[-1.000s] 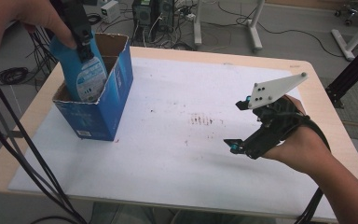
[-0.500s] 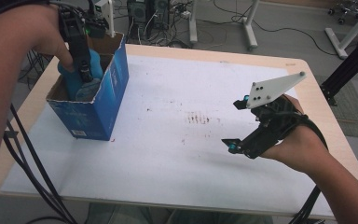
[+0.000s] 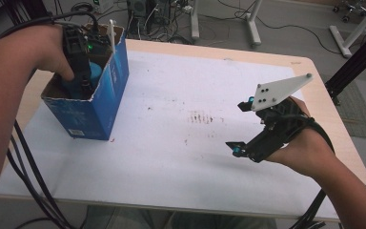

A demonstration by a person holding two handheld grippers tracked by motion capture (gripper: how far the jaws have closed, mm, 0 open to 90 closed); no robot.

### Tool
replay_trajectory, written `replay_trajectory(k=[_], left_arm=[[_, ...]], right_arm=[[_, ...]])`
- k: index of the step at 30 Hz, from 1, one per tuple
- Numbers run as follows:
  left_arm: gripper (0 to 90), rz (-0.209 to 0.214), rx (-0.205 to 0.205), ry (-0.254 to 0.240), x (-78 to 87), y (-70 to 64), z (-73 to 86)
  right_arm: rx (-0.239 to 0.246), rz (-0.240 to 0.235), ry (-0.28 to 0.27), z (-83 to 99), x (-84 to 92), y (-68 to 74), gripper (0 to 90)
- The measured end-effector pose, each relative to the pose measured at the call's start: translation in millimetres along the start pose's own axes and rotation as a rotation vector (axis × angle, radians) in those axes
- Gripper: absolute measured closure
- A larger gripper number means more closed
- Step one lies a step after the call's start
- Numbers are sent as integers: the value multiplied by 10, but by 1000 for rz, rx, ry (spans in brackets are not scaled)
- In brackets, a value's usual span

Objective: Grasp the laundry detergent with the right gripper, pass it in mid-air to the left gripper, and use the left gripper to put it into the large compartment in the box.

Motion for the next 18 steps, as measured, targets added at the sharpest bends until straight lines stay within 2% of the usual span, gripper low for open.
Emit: replay_trajectory(k=[6, 10, 14, 18], left_arm=[[382, 1, -8, 6, -5, -2, 17], [379, 0, 1, 15, -6, 7, 28], [333, -1, 9, 27, 1, 7, 36], [282, -11, 22, 10, 56, 28, 30]], right_arm=[[-4, -5, 4, 5, -37, 1, 7], [-2, -7, 8, 3, -53, -7, 7], [-4, -6, 9, 0, -61, -7, 7], [-1, -6, 9, 15, -68, 6, 7]])
Point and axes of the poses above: each handheld gripper's, and its own axes: x roughly backward along the jaws, z roughly out of its underside, y roughly to its left, the point moved 8 cm from there along -x, roughly forward along the jaws, and after that the axes turned 15 degrees about -z, right-handed, at the moved point
